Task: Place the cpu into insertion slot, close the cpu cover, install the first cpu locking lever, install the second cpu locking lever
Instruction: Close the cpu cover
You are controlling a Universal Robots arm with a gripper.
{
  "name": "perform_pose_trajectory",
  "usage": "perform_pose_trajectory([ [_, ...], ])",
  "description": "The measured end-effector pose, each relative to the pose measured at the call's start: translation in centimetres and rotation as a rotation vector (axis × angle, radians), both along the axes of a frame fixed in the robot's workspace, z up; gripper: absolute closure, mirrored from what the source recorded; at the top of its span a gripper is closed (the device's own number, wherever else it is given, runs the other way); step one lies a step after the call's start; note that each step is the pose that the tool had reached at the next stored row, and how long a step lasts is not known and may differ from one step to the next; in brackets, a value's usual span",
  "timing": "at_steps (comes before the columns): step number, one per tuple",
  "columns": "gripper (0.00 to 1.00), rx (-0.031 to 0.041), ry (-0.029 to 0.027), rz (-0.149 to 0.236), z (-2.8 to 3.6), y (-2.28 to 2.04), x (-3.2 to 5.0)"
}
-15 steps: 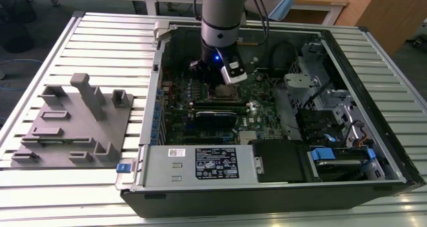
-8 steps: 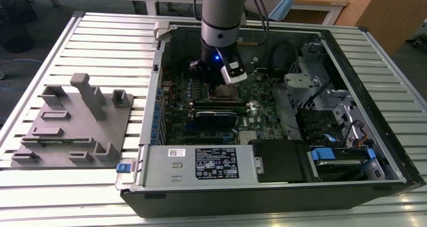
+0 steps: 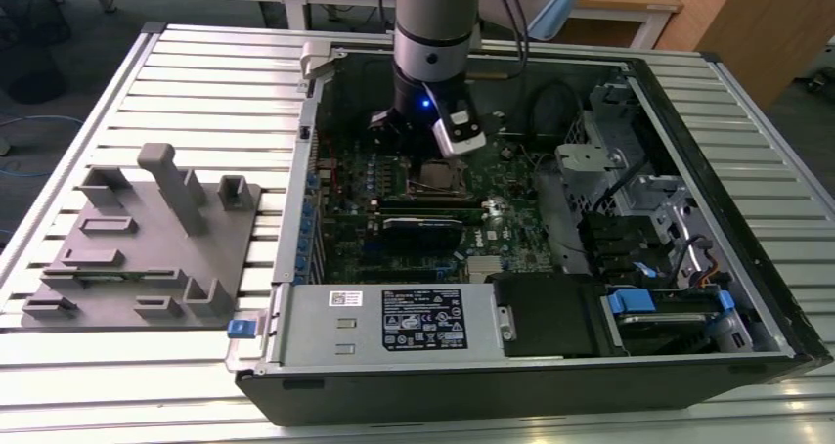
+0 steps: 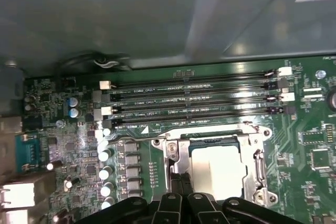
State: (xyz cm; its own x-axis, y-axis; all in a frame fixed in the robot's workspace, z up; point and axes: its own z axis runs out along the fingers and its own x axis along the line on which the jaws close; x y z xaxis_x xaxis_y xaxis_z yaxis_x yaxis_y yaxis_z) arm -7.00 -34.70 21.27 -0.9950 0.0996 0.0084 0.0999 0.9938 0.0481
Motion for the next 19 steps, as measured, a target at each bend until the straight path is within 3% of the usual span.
perform_pose_trajectory([
  [4, 0.89, 0.0, 0.0, 0.0, 0.7, 0.0, 0.0],
  [10, 0.89, 0.0, 0.0001, 0.0, 0.77, 0.0, 0.07],
  [19, 0.89, 0.0001, 0.0001, 0.0, 0.75, 0.0, 2.5],
])
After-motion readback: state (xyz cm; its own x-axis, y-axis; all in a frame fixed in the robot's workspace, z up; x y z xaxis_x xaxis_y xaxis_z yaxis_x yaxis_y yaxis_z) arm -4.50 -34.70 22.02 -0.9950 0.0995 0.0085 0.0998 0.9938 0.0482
